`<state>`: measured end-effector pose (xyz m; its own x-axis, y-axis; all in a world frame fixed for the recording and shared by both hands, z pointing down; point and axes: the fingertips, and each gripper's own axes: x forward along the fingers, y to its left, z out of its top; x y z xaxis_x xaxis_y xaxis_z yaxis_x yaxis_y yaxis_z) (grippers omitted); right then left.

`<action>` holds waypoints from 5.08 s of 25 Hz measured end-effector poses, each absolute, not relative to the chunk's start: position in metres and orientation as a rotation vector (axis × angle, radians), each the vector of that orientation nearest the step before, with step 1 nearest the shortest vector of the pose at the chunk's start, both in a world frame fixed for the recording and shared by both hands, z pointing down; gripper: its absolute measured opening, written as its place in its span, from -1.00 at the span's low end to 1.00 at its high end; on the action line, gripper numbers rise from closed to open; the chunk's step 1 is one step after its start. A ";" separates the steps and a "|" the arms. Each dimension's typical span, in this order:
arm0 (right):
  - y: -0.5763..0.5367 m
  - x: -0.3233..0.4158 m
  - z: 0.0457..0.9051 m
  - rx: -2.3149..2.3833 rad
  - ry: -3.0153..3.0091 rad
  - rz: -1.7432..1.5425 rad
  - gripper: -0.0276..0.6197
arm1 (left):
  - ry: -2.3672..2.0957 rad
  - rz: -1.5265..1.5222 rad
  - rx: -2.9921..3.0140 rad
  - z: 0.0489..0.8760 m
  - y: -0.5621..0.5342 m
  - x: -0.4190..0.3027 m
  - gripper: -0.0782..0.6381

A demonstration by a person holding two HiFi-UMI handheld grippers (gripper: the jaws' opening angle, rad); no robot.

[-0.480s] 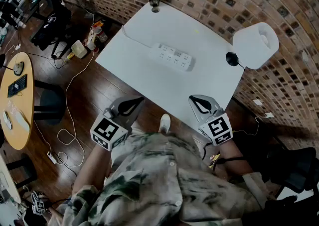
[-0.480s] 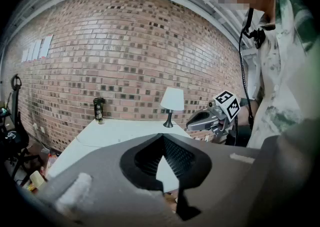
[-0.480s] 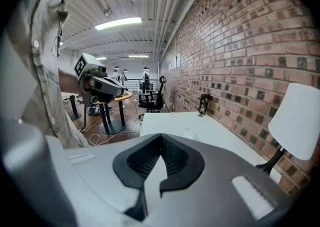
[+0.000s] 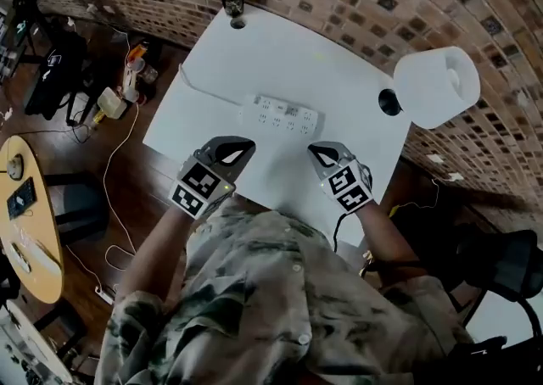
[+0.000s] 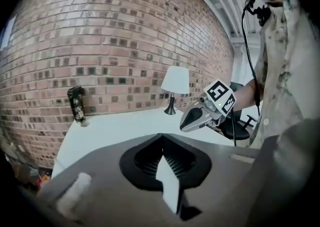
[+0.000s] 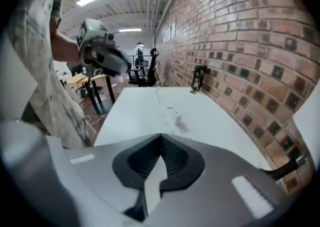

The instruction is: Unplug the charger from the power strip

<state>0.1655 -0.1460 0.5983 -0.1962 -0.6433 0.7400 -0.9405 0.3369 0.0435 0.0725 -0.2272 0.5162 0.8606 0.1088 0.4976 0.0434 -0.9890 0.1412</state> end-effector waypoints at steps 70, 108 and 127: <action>-0.155 0.201 0.603 1.344 -1.873 0.588 -0.90 | -0.007 1.068 2.987 0.489 -0.274 0.088 -0.48; 0.194 -0.096 0.379 1.714 -2.220 0.157 -0.89 | -0.260 0.594 3.053 0.386 0.110 -0.242 -0.47; 0.414 -0.016 0.380 1.874 -2.237 0.138 -0.90 | -0.198 0.613 3.057 0.391 0.308 -0.156 -0.47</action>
<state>-0.0160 0.4143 0.3800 -0.1626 -0.9603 0.2268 -0.9808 0.1823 0.0686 -0.1561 0.3082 0.3910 0.9150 -0.1207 0.3850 -0.1278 -0.9918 -0.0073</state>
